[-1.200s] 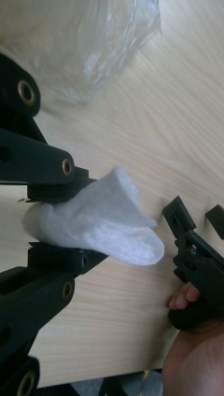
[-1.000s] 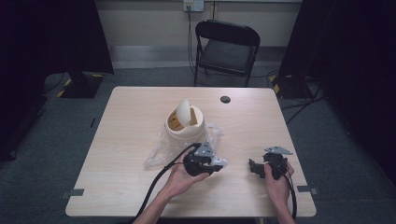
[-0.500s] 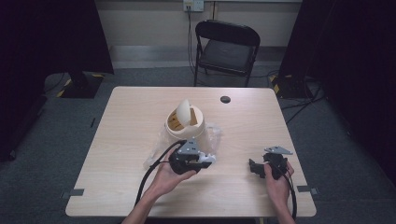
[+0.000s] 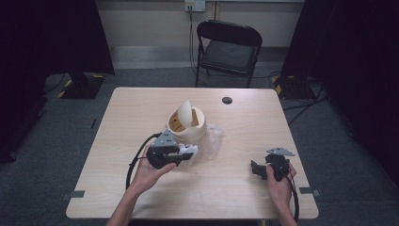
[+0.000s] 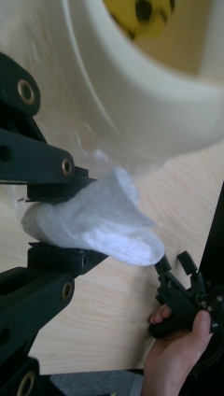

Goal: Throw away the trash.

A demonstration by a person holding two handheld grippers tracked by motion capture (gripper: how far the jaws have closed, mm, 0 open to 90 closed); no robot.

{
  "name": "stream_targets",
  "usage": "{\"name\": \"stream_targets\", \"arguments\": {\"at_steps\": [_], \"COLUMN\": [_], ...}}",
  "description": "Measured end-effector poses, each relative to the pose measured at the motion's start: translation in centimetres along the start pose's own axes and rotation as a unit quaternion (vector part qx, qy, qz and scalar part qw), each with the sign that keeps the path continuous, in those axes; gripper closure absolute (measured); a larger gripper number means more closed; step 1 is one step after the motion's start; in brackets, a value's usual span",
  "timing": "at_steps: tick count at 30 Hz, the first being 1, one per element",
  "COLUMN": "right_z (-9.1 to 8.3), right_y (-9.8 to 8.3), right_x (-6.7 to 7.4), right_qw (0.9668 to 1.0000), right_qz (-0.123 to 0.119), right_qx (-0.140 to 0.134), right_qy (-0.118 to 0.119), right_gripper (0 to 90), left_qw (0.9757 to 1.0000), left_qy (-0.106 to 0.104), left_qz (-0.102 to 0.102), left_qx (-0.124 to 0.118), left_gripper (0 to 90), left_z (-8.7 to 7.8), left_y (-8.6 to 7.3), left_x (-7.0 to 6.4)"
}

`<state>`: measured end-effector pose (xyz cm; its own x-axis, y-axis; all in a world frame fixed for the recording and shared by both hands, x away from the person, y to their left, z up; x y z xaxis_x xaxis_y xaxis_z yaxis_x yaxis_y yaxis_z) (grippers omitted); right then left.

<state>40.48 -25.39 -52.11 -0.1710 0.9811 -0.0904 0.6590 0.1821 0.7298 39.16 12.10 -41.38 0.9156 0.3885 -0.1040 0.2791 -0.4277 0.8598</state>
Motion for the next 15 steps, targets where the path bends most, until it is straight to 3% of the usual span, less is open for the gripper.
{"name": "stream_targets", "arguments": {"at_steps": [8,15], "right_z": [0.0,0.0], "right_y": [0.0,0.0], "right_x": [0.0,0.0], "right_qw": [1.0,1.0], "right_qz": [0.0,0.0], "right_qx": [0.0,0.001], "right_qy": [0.0,0.001], "right_gripper": [8.9,8.9], "left_qw": [0.9991,0.9978], "left_qy": [0.019,0.036], "left_qz": [-0.01,-0.018], "left_qx": [-0.037,-0.053], "left_gripper": [73.6,73.5], "left_z": [-3.5,-5.2], "left_y": [0.4,0.7], "left_x": [1.5,2.7]}}
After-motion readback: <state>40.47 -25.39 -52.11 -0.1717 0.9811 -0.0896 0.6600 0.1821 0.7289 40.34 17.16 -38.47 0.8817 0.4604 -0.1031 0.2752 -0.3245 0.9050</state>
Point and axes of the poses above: each handheld gripper's, and its own axes: z roughly forward along the jaws, y roughly out of its top, x roughly to its left, the point moved 3 cm from there along z, roughly forward along the jaws, and after that the axes turned 6 degrees about -y, right-handed, at the moved point
